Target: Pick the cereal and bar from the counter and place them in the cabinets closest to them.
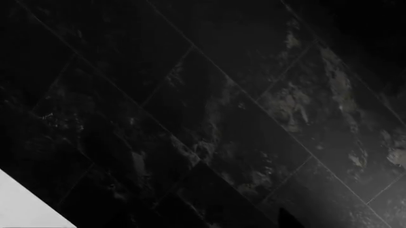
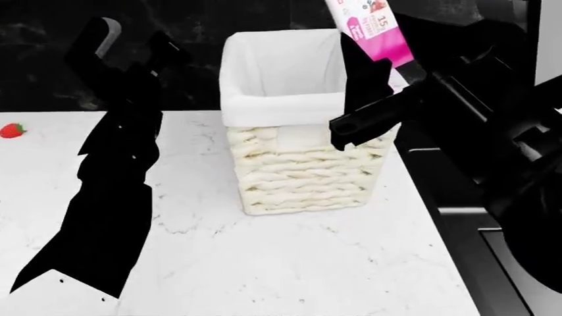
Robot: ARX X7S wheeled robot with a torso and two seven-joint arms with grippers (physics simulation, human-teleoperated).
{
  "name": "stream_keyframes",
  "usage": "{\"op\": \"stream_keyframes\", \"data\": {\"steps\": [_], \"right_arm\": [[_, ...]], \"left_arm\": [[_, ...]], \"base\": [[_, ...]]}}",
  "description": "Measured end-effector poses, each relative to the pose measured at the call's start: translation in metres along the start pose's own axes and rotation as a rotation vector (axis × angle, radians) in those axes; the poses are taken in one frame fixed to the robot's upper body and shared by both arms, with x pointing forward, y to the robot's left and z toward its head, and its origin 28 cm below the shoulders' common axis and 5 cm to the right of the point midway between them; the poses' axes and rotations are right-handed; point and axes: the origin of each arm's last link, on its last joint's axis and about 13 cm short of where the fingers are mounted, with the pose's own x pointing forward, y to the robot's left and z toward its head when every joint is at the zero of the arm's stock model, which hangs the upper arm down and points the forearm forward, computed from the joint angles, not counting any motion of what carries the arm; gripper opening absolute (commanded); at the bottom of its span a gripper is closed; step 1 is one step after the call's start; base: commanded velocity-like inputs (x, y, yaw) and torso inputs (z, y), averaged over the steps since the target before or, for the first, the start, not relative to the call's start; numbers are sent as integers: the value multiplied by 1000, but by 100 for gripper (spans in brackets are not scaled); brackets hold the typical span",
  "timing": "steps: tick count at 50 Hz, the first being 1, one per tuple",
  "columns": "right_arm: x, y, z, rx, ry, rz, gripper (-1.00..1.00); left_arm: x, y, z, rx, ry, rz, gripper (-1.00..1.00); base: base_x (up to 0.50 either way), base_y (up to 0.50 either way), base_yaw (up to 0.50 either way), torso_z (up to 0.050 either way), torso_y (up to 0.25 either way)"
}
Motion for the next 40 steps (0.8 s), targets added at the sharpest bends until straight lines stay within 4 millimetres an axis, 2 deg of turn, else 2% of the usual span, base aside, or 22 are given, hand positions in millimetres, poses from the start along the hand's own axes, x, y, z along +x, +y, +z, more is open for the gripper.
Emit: {"op": "stream_keyframes", "data": {"steps": [11, 22, 40], "right_arm": [[-1, 1, 7, 2, -18, 6, -100], [-9, 4, 8, 47, -65, -1, -100], [-46, 28, 12, 40, -137, -98, -100]], "left_arm": [[0, 1, -1, -5, 0, 2, 100], [0, 2, -1, 8, -5, 11, 100], [-1, 1, -2, 24, 5, 12, 100]], "base": [[500, 7, 0, 0, 0], [0, 0, 0, 0, 0], [0, 0, 0, 0, 0]]}}
